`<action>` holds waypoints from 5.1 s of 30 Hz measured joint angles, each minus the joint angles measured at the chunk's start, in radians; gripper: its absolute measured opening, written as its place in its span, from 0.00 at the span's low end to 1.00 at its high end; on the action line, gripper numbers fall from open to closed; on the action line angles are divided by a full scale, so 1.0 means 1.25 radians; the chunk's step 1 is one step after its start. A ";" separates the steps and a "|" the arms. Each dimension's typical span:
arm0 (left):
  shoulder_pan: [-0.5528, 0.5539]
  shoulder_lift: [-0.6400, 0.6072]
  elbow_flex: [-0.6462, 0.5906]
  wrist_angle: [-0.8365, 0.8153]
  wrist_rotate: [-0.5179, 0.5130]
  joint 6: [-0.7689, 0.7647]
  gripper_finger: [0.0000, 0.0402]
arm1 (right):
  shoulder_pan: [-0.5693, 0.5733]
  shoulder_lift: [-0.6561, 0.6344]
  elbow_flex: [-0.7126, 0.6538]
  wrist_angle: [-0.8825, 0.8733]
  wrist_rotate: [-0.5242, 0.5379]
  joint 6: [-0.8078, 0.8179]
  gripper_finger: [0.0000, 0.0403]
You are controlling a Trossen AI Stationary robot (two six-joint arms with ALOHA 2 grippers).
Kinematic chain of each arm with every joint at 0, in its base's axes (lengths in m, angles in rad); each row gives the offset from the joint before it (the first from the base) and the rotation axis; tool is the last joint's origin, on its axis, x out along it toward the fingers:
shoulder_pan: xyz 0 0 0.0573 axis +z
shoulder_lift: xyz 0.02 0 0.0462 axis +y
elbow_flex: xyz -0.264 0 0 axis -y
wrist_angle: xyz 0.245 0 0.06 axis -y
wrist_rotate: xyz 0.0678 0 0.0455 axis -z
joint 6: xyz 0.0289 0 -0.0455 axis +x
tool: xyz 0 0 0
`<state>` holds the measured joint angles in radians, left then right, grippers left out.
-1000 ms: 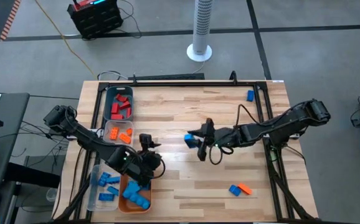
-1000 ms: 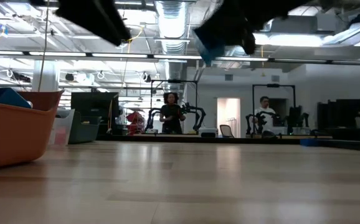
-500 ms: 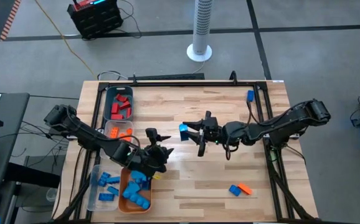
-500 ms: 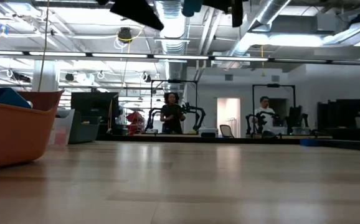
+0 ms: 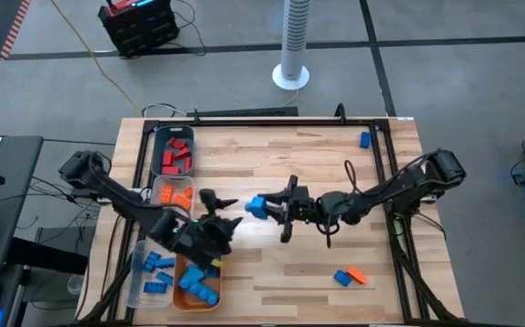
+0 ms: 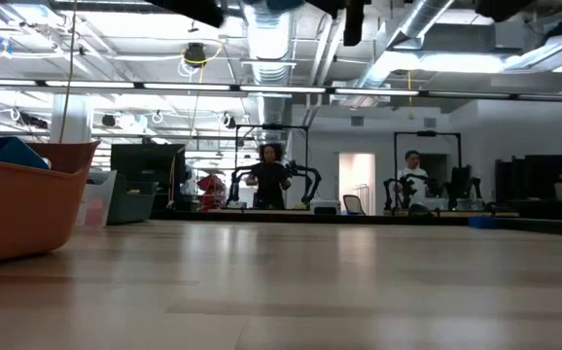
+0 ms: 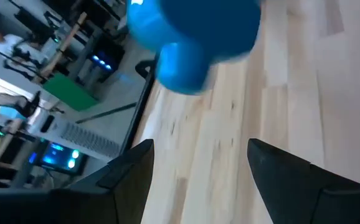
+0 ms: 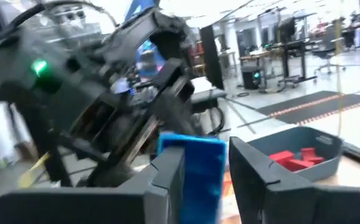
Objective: Sort blocks
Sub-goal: Put the light blue game piece into the orange bin, then put the orange game piece into the top transparent bin
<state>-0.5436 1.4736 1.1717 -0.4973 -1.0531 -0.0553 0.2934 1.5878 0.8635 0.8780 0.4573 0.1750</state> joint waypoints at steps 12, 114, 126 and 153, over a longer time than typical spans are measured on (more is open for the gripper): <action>-0.059 -0.130 0.001 -0.316 0.035 -0.264 0.63 | -0.018 0.024 0.000 -0.014 -0.005 0.069 0.22; -0.166 -0.309 0.001 -0.406 0.152 -0.460 0.63 | 0.486 0.119 0.096 -1.373 -0.425 1.039 0.62; -0.166 -0.309 0.001 -0.407 0.169 -0.455 0.63 | 0.452 0.119 0.092 -1.406 -0.385 0.943 0.28; -0.124 -0.172 0.001 -0.266 0.171 -0.205 0.63 | 0.116 -0.020 0.092 -0.669 0.143 -0.061 0.23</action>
<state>-0.6992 1.2583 1.1728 -0.8292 -0.8391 -0.3120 0.4381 1.5625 0.9787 0.0413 0.6354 0.0989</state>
